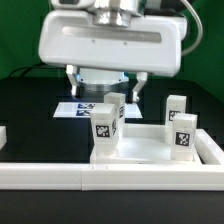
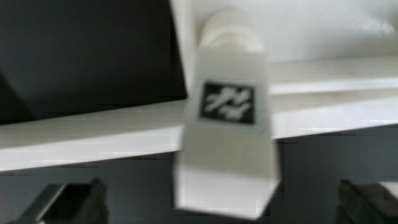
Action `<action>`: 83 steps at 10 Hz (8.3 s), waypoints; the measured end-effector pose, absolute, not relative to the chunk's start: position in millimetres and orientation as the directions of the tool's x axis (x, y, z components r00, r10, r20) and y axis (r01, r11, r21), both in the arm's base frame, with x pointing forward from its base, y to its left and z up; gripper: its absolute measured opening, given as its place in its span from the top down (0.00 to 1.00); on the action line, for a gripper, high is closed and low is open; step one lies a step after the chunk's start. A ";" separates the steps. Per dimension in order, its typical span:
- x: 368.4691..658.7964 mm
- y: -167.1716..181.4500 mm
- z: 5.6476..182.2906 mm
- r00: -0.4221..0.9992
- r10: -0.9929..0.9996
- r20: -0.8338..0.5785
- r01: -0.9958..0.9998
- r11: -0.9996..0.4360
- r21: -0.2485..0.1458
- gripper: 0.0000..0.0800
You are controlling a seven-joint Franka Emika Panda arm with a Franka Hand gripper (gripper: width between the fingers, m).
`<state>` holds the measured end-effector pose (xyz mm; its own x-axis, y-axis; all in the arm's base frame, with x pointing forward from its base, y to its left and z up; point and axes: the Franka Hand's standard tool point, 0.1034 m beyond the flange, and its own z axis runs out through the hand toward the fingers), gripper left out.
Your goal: Assemble square table
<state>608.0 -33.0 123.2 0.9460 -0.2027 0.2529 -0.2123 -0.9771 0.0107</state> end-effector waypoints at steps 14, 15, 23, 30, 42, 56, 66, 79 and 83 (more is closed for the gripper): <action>619.0 -25.4 89.4 0.946 -0.317 -0.072 -0.317 -0.948 0.011 0.51; 619.1 -24.8 89.3 0.907 -0.416 -0.071 -0.416 -0.909 0.016 0.51; 624.9 -22.5 88.1 0.325 -0.946 0.024 -0.945 -0.325 -0.023 0.64; 621.1 4.2 87.4 -0.313 -0.950 0.016 -0.948 0.311 -0.068 0.64; 624.3 8.3 87.5 0.625 -0.776 0.082 -0.778 -0.628 -0.012 0.19; 627.7 14.6 84.5 0.897 -0.435 0.081 -0.433 -0.900 -0.046 0.19; 624.4 6.3 81.2 0.724 -0.687 0.061 -0.685 -0.726 -0.062 0.63; 612.5 -3.7 73.4 0.642 -0.764 0.066 -0.742 -0.641 -0.198 0.19; 614.9 0.4 74.3 0.881 -0.444 0.162 -0.428 -0.895 -0.126 0.19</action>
Offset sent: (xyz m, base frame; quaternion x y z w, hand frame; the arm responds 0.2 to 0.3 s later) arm 0.0100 0.0189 -0.0051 0.0929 -0.2174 0.0538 0.9702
